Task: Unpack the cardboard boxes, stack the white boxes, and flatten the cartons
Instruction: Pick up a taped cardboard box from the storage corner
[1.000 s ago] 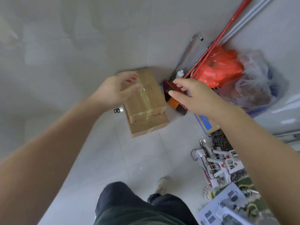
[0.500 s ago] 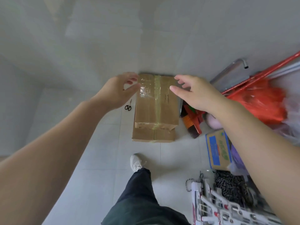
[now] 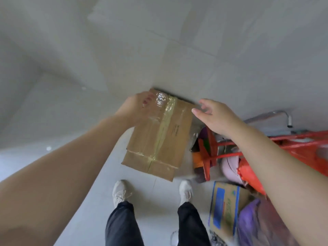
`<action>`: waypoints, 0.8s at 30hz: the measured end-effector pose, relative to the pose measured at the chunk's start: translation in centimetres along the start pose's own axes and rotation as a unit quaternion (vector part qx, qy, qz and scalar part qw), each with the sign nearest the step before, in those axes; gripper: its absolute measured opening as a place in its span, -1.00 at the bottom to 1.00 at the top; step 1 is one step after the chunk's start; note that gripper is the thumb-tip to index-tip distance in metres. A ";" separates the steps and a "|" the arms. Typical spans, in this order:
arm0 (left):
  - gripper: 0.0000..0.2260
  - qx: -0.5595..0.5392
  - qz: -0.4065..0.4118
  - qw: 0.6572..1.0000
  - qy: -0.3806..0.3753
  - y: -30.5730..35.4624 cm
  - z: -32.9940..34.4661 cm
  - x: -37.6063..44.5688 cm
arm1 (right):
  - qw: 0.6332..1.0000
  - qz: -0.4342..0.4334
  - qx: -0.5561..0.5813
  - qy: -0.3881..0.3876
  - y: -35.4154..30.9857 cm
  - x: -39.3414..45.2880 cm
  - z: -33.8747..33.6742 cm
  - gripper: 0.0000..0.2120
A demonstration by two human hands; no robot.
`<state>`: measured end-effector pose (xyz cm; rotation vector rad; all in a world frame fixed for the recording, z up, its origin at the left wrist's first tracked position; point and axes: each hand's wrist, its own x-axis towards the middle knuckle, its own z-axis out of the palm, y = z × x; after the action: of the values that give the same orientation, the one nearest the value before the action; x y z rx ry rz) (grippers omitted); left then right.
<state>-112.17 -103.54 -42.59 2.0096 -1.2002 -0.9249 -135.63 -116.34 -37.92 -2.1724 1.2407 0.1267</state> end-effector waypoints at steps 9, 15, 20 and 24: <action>-0.50 0.115 -0.178 0.976 0.046 -11.8 15.4 5.6 | 0.993 0.015 -0.066 -0.097 15.1 17.0 10.5 -0.34; -0.24 0.188 -0.317 0.925 0.091 -21.1 20.4 6.2 | 0.986 0.012 -0.159 -0.050 20.6 26.6 17.5 -0.19; -0.17 0.165 -0.444 0.878 0.075 -26.2 22.1 3.7 | 0.975 0.041 -0.218 0.002 21.2 31.5 21.4 -0.08; -0.16 0.090 -0.456 0.875 0.135 -27.6 23.7 2.9 | 0.973 0.084 -0.214 0.019 21.3 32.4 22.4 0.03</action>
<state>-117.26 -98.65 -78.35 2.7937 -0.1205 -0.8940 -130.05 -135.57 -77.94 -2.4319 1.5305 0.4622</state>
